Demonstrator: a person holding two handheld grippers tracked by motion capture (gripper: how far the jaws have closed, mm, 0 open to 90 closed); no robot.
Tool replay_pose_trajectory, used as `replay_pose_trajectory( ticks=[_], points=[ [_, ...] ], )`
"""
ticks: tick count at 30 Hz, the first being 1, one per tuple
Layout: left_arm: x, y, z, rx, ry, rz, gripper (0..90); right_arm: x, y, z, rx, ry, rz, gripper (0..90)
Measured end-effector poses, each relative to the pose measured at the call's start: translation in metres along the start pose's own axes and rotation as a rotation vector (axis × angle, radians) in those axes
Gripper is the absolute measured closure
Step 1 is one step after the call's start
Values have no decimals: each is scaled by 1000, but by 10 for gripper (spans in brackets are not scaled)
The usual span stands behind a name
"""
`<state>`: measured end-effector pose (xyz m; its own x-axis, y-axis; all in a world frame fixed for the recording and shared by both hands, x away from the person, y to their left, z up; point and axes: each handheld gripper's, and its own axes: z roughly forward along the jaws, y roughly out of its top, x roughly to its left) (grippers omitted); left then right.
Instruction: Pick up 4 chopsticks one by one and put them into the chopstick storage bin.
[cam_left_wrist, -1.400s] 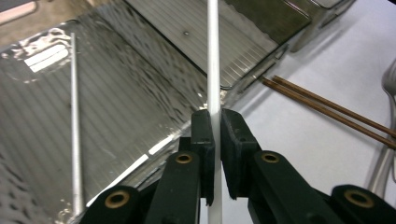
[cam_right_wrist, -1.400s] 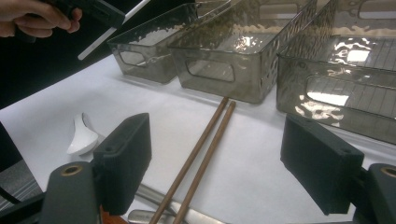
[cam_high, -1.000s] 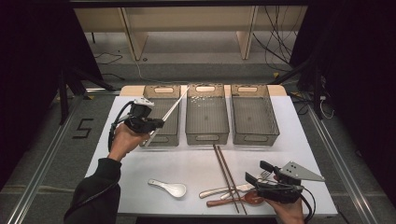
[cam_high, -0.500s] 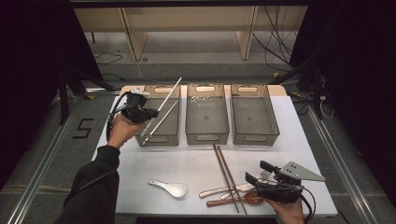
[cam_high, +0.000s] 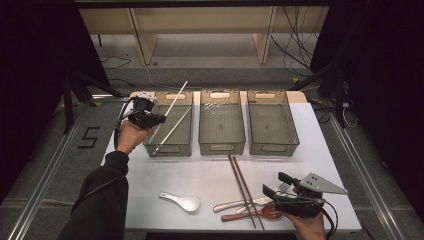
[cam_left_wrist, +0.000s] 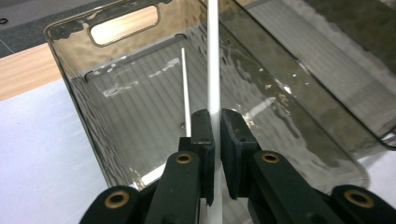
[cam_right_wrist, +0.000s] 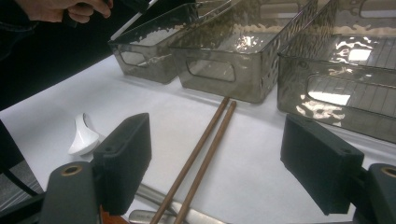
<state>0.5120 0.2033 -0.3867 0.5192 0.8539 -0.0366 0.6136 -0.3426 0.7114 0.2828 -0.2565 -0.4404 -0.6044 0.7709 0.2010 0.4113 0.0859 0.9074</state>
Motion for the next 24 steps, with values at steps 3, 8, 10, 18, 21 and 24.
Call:
replay_pose_trajectory(
  ticks=[3,8,10,18,21,24],
  points=[
    [2,-1,3,6,1,-1,839,0,0,0,0,0,-1,252],
    [3,-4,9,20,13,-11,839,0,0,0,0,0,0,252],
    [4,-5,11,26,17,-12,839,0,0,0,0,0,-1,252],
    [7,-12,20,56,25,-32,838,0,0,0,-1,0,-1,252],
    [9,-15,23,67,22,-43,838,0,0,0,-1,0,0,252],
    [10,-17,25,72,24,-53,837,0,0,0,0,0,0,252]
  ],
)
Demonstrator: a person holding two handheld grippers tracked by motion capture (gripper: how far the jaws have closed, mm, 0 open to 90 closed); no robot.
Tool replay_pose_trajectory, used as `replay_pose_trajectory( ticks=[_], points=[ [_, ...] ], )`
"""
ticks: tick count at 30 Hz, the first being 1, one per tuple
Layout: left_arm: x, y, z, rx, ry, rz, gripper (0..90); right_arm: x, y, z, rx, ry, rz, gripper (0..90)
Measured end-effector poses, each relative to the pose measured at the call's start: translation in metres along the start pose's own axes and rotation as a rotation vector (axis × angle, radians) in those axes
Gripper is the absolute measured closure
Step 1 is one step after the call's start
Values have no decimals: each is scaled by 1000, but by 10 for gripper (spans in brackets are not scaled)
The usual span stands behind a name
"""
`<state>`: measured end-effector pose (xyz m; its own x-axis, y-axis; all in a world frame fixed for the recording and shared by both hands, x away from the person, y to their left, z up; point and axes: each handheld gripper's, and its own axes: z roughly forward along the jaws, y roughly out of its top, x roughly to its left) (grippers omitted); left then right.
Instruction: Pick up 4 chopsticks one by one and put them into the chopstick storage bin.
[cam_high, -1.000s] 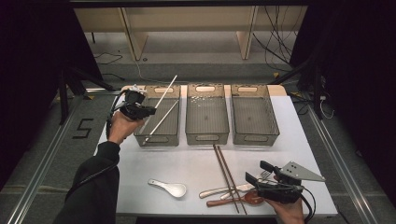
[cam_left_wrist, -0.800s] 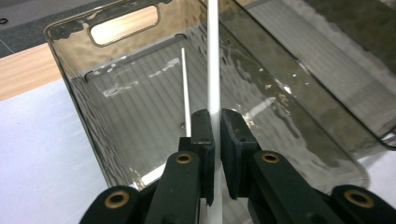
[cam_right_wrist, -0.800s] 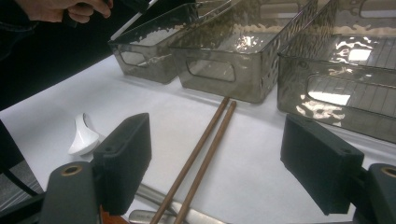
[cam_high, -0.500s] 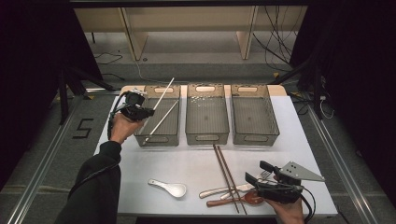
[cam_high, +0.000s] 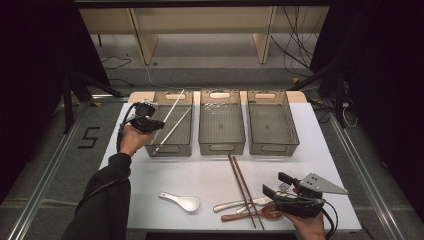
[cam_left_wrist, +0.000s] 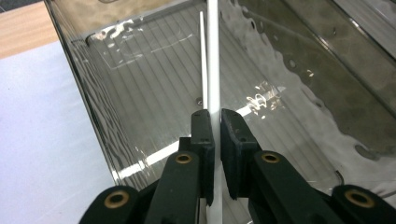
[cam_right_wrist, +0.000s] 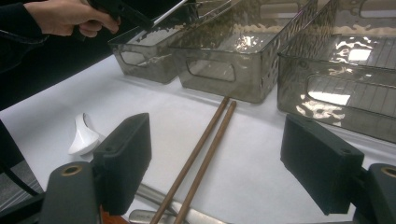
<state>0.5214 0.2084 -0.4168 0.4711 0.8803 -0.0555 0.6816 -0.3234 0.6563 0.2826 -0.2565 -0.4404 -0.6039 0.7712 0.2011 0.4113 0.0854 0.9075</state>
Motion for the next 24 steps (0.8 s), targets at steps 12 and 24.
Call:
replay_pose_trajectory(
  ticks=[12,24],
  points=[
    [0,0,2,28,5,-17,823,0,0,0,0,0,-1,252],
    [-4,0,-11,-4,-30,-49,692,0,0,0,1,0,0,252]
  ],
)
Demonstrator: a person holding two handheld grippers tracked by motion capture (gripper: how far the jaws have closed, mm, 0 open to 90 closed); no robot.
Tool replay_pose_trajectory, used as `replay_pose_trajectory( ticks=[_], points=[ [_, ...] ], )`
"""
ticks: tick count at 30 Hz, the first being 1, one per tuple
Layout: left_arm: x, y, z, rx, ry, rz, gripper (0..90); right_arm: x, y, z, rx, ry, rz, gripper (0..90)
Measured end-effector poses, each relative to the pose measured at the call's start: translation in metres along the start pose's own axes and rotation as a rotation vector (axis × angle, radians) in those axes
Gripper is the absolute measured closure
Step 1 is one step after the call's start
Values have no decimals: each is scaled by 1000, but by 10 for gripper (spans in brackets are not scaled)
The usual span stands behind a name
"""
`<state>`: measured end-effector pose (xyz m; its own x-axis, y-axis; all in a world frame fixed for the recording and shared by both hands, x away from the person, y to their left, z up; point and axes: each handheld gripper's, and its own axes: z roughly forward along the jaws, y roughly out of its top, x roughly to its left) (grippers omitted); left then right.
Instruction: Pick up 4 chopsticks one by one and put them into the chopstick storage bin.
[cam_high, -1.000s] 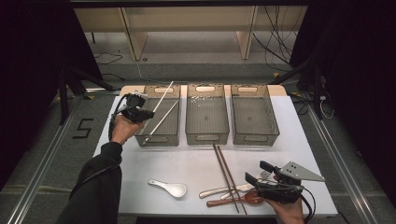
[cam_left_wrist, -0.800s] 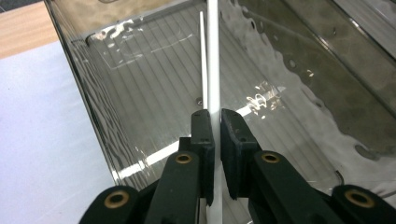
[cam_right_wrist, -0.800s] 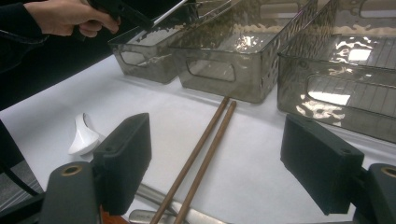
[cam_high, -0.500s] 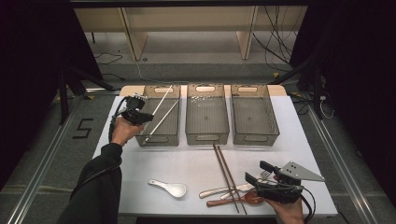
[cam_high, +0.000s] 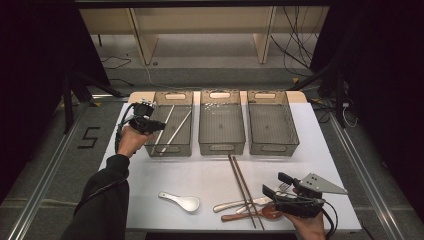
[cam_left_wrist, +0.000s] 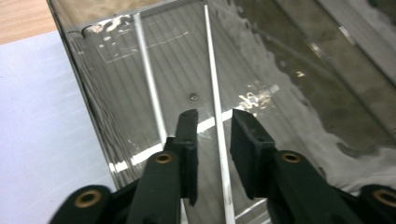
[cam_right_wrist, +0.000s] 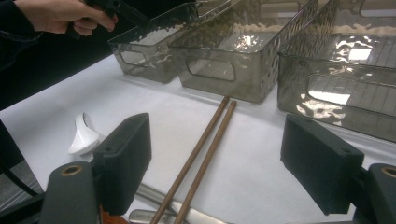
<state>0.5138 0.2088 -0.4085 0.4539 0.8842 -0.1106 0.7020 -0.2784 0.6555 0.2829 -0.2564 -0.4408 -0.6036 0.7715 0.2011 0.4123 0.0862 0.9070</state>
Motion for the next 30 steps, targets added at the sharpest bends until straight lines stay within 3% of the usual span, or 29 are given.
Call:
replay_pose_trajectory(
  ticks=[6,15,30],
  points=[
    [-9,-4,-12,-26,-40,-24,560,0,0,0,1,0,0,252],
    [-22,-15,-28,-83,-91,-32,446,0,0,0,3,0,1,252],
    [-47,-38,-44,-137,-145,0,322,1,0,2,38,-9,8,251]
  ],
)
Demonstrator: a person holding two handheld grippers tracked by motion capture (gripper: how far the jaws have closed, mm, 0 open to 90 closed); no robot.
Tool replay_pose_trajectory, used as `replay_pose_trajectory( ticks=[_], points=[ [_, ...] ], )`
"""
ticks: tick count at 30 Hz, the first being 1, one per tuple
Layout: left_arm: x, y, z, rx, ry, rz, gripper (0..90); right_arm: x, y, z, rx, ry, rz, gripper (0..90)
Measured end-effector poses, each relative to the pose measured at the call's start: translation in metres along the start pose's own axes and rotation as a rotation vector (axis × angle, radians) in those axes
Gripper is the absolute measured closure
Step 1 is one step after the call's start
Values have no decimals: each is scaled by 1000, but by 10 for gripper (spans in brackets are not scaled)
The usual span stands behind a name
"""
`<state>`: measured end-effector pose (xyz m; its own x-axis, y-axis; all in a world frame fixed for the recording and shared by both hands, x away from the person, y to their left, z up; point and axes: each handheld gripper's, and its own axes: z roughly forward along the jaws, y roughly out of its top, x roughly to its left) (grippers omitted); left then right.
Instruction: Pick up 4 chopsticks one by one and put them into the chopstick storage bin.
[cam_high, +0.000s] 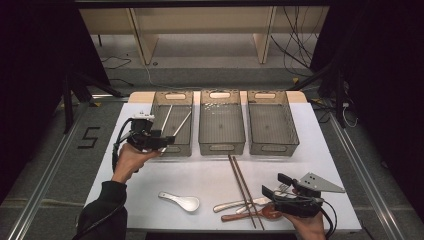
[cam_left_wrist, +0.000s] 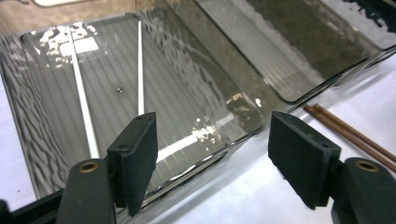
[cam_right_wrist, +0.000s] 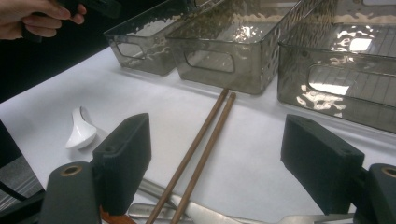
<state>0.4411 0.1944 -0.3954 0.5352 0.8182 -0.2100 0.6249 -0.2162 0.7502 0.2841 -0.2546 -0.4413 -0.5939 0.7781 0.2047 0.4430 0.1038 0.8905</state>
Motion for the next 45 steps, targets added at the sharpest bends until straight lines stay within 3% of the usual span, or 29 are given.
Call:
replay_pose_trajectory(
  ticks=[15,23,37,45],
  points=[
    [-29,-17,-11,-75,-60,68,256,4,3,6,80,-30,14,255],
    [-36,-33,-14,-120,-95,64,235,5,7,10,136,-59,8,260],
    [-45,-64,-18,-179,-117,70,227,13,24,29,320,-113,-45,336],
    [-52,-80,-19,-193,-126,90,225,19,29,51,469,-101,-76,432]
  ],
)
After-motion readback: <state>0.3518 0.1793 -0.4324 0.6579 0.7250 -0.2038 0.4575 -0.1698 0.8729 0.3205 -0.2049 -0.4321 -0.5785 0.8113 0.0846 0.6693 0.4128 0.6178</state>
